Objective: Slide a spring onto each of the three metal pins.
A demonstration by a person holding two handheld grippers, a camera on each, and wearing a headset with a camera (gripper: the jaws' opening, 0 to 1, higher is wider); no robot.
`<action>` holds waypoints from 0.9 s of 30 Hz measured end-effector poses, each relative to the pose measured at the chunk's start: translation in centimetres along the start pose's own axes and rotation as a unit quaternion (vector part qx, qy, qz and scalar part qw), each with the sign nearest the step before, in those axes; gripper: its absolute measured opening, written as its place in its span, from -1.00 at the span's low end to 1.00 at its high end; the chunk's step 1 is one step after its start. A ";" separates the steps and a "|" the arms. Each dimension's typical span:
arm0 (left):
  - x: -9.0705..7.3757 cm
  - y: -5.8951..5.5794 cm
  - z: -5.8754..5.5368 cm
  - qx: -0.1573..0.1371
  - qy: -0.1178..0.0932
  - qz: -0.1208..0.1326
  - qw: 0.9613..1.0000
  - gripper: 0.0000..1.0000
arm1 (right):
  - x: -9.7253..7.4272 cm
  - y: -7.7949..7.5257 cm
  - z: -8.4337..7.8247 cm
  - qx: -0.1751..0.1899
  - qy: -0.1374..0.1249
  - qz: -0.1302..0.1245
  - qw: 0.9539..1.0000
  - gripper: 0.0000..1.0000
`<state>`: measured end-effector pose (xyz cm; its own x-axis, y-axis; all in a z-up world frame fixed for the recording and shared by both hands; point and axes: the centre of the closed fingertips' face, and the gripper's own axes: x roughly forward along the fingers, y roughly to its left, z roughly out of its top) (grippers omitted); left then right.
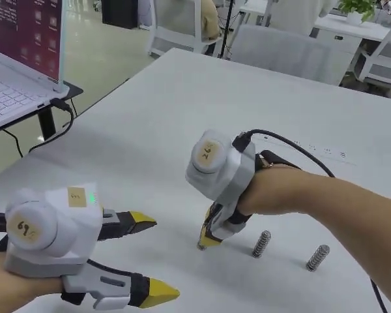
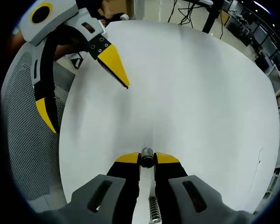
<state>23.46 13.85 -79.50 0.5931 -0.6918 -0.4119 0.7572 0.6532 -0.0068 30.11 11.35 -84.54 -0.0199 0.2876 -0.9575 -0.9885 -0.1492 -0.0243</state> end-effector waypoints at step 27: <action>0.2 -0.1 0.4 0.001 0.000 0.001 1.000 0.24 | -0.9 0.3 -0.2 0.008 -0.017 -0.006 1.000 -0.52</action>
<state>23.59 13.57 -79.22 0.5941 -0.6909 -0.4121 0.7571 0.6533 -0.0038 29.90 10.84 -83.77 -0.0133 0.3214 -0.9468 -0.9910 -0.1306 -0.0305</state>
